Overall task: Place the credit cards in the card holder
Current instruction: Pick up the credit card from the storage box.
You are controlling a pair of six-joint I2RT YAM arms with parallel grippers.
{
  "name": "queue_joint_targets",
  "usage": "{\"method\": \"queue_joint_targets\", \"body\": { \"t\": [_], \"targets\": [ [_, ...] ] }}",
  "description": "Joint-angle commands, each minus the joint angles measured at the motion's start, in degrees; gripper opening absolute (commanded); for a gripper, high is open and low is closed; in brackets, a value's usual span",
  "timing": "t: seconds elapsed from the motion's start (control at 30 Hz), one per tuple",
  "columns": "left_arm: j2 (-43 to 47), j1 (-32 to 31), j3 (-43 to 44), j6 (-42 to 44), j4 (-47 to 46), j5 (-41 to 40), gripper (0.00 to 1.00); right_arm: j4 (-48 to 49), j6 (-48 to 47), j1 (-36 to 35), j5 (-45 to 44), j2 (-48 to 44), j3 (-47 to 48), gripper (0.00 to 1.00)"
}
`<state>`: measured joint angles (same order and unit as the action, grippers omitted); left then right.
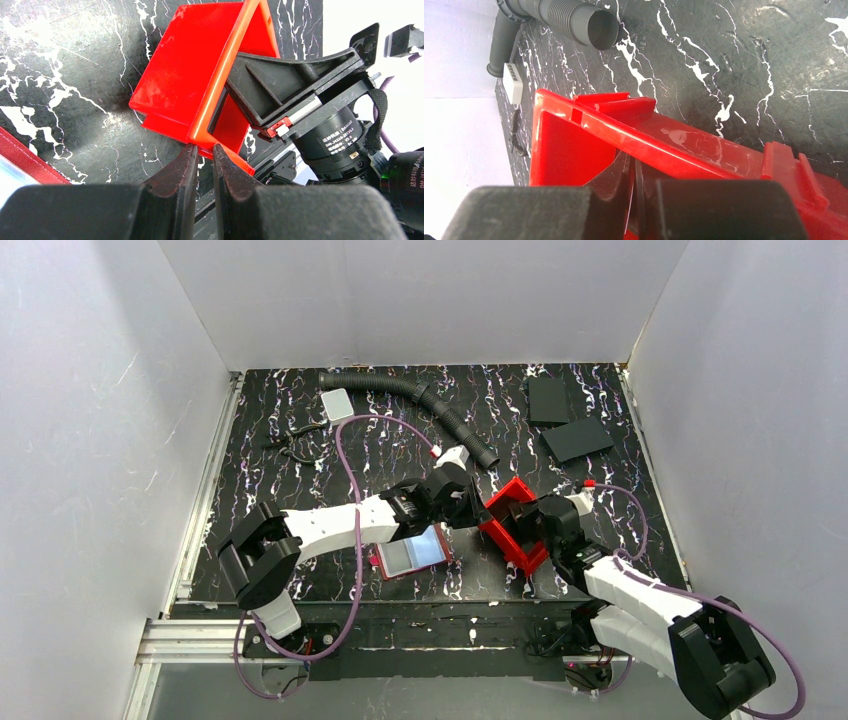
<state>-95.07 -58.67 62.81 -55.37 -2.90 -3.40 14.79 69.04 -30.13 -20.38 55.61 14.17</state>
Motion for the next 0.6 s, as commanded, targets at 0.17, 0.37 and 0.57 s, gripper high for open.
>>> {"method": "queue_joint_targets", "body": {
  "t": [0.17,0.37,0.57],
  "targets": [
    [-0.7,2.2,0.7,-1.6,-1.1,2.9,0.00,-12.7,-9.4,0.3,-2.4,-5.2,7.1,0.01],
    [-5.0,4.8,3.3,-2.8,-1.0,6.7,0.00,-30.4,-15.3,0.4,-6.9,-7.8,15.7,0.01],
    [-9.3,5.2,7.7,-3.3,-0.1,9.3,0.00,-38.9,-24.0,0.4,-9.6,-12.7,22.3,0.01]
  ]
}}
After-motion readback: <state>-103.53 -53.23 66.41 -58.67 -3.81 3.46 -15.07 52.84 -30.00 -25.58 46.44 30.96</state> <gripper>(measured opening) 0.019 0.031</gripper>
